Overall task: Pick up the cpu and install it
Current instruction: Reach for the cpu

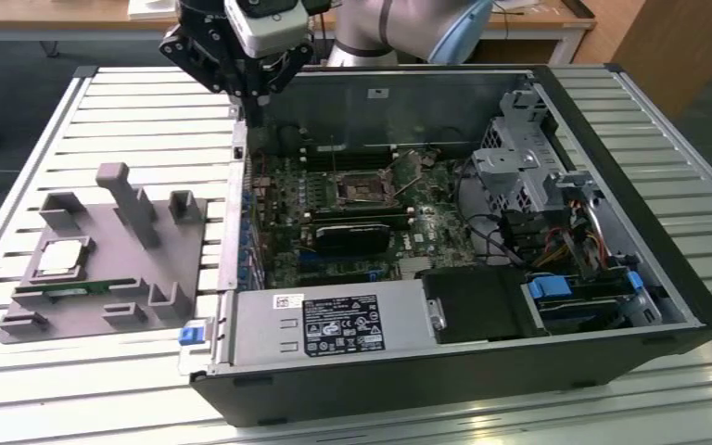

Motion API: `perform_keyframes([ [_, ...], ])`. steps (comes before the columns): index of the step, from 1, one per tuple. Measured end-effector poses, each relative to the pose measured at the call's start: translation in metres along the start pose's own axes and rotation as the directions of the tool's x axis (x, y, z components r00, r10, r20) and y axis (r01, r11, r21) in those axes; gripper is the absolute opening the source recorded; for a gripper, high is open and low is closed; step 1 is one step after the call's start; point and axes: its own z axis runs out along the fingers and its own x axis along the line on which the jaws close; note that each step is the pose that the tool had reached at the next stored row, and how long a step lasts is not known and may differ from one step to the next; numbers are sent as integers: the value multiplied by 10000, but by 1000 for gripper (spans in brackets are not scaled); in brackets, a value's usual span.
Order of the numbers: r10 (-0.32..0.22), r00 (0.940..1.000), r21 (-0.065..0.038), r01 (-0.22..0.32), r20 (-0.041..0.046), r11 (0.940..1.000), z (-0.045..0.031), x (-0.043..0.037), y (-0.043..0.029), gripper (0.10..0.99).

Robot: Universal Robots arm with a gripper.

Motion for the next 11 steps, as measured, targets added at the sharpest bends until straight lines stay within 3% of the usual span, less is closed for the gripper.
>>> perform_keyframes([
  [4,22,10000,0,-22,2,10000,4,45,12,106],
  [11,22,10000,-1,-22,2,10000,3,221,-1,106],
])
